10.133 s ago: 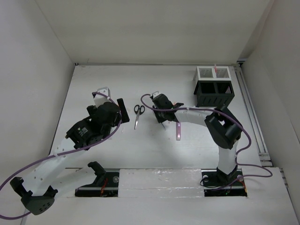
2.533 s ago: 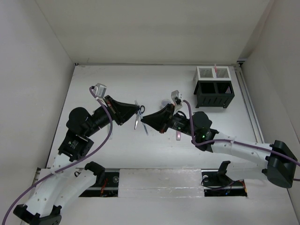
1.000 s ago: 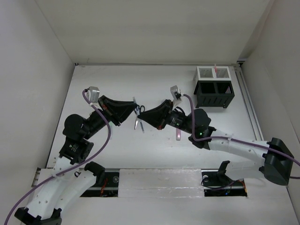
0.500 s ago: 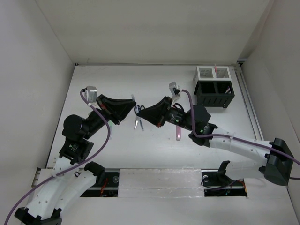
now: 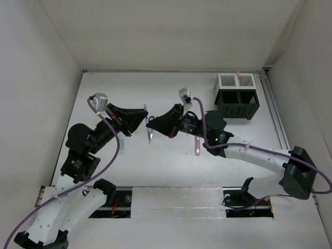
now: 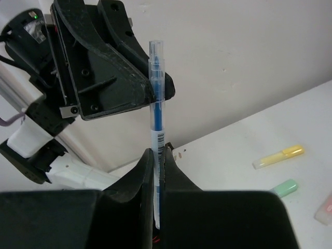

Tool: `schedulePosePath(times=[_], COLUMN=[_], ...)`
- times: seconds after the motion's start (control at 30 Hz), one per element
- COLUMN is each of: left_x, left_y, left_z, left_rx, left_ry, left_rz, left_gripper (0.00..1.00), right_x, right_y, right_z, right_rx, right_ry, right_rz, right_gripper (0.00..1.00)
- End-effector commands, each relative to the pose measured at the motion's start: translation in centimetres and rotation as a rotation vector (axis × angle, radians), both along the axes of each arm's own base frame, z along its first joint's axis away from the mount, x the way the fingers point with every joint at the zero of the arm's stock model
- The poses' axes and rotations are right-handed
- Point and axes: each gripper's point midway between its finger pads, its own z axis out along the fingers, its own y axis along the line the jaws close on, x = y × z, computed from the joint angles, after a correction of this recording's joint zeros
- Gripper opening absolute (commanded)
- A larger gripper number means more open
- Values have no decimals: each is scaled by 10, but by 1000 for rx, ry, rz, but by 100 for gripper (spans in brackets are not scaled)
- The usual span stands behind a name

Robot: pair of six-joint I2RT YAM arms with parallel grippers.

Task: Sort the stationery into containers
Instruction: Close the pen cap on the pen.

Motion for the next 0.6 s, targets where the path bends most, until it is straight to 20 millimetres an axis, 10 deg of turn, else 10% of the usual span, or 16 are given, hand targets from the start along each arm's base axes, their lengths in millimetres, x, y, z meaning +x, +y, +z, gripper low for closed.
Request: schedulePosePath(times=[0.0,0.57], left_x=[-6,-4], left_y=[-4,4], left_z=[-12,-1], left_rx=[88,116], left_ry=[59,33], left_rz=[-36,13], left_gripper=[0,39], right_x=[-13,-2], right_y=[-3,5], right_z=[55,31], right_rx=[148,81], right_ry=[-210,-183], right_rz=[31,-34], right_gripper=[0,0])
